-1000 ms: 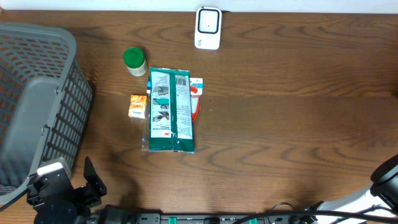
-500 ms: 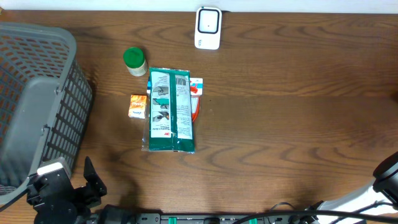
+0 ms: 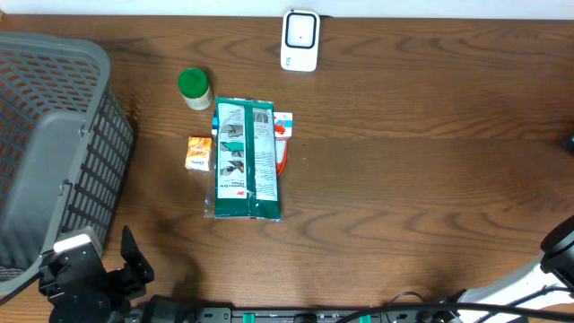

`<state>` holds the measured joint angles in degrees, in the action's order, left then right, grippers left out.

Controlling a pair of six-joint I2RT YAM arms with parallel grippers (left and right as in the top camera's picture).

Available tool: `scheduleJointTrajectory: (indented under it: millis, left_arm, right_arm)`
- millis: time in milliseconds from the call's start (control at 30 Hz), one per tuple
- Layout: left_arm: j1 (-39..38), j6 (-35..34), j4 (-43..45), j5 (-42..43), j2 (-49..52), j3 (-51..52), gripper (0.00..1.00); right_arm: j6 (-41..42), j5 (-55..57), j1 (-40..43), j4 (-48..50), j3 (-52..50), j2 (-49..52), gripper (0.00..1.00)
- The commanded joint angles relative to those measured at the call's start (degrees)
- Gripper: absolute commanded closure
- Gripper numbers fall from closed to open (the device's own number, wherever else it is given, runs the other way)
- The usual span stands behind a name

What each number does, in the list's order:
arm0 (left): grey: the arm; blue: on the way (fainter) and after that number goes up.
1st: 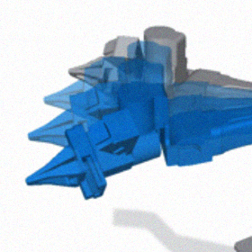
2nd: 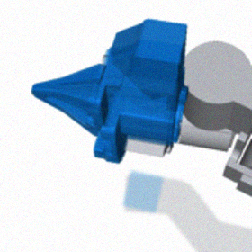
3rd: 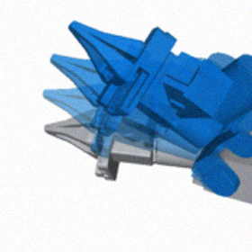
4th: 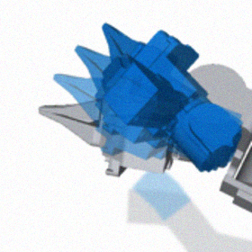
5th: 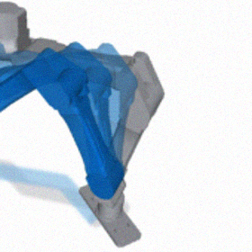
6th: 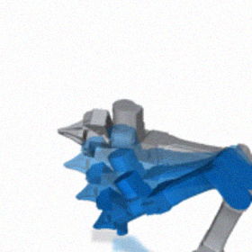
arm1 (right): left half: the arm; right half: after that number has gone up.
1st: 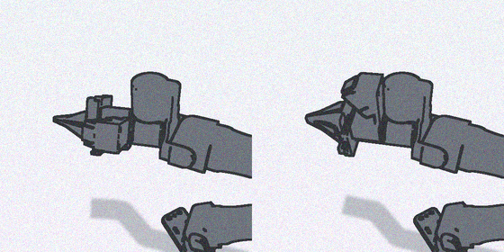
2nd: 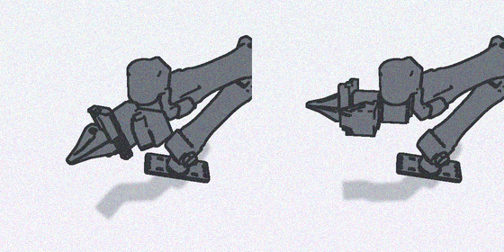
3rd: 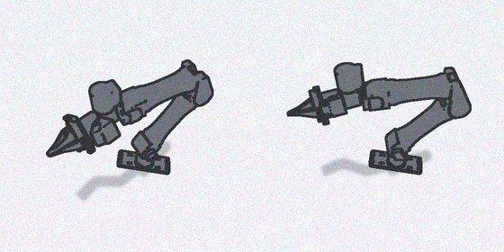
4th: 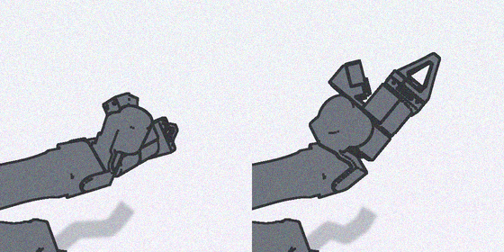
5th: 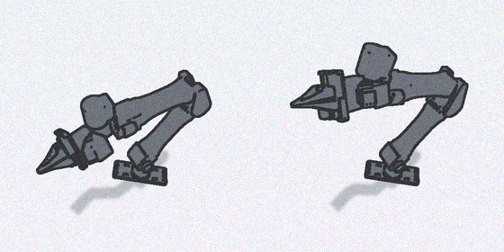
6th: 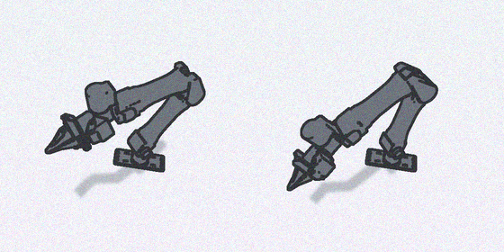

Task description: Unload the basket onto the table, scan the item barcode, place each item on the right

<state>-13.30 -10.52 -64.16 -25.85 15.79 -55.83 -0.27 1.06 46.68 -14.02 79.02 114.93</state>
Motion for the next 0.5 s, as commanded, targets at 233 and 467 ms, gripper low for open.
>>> scheduleJointTrajectory:
  millis: [233,467]
  left_arm:
    - [-0.2,-0.3,-0.1,-0.3,0.3,0.5,0.16]
    - [-0.2,-0.3,-0.1,-0.3,0.3,0.5,0.16]
  right_arm:
    - [0.6,-0.6,-0.3,0.1,-1.1,7.7,0.01]
    - [0.6,-3.1,-0.3,0.3,-1.1,9.5,0.01]
